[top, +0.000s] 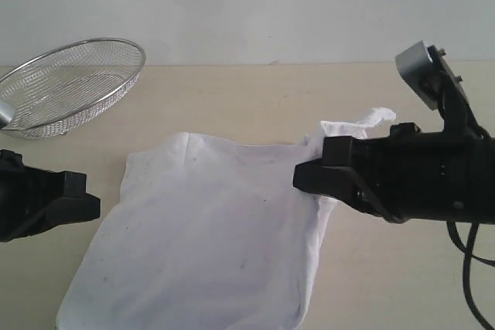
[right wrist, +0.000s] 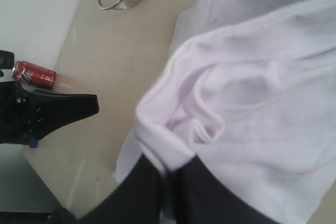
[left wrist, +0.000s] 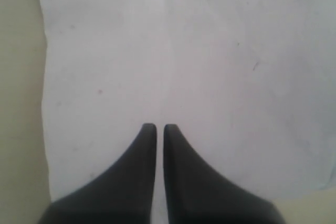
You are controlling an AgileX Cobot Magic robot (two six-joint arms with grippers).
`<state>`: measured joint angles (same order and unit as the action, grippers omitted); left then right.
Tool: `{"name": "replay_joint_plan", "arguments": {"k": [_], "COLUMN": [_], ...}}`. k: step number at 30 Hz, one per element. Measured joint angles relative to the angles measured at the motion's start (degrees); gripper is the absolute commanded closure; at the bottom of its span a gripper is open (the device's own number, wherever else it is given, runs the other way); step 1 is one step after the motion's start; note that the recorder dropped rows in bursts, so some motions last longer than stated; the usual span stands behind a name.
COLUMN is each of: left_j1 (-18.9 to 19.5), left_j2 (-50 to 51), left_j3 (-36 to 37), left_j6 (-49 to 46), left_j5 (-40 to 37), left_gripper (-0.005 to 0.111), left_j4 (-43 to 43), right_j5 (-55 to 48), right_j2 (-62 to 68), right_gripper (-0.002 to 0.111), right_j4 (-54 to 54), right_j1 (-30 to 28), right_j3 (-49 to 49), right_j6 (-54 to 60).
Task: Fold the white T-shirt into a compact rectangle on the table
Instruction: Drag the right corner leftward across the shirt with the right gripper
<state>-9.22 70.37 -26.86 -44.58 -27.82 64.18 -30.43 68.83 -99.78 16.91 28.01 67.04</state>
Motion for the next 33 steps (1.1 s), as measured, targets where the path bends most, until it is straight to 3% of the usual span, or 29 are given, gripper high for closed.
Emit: {"name": "replay_joint_plan", "arguments": {"k": [4,16,33], "left_j1": [0.0,0.0,0.5], "left_j2": [0.0,0.0,-3.8], "left_j3": [0.0,0.0,-0.3], "left_j6": [0.0,0.0,8.0], "left_j5": [0.5,0.5,2.3], "left_gripper": [0.102,0.102,0.102], "left_j4": [0.0,0.0,-8.2], "right_j5": [1.9,2.4,1.4], "right_j2": [0.6,18.7,30.3], "right_gripper": [0.108,0.108,0.108], "right_j4": [0.0,0.0,0.0], "right_j1": [3.6,17.7,25.4], "right_j3": [2.6,15.6,26.1], "right_j6": [-0.2,0.2,0.4]}}
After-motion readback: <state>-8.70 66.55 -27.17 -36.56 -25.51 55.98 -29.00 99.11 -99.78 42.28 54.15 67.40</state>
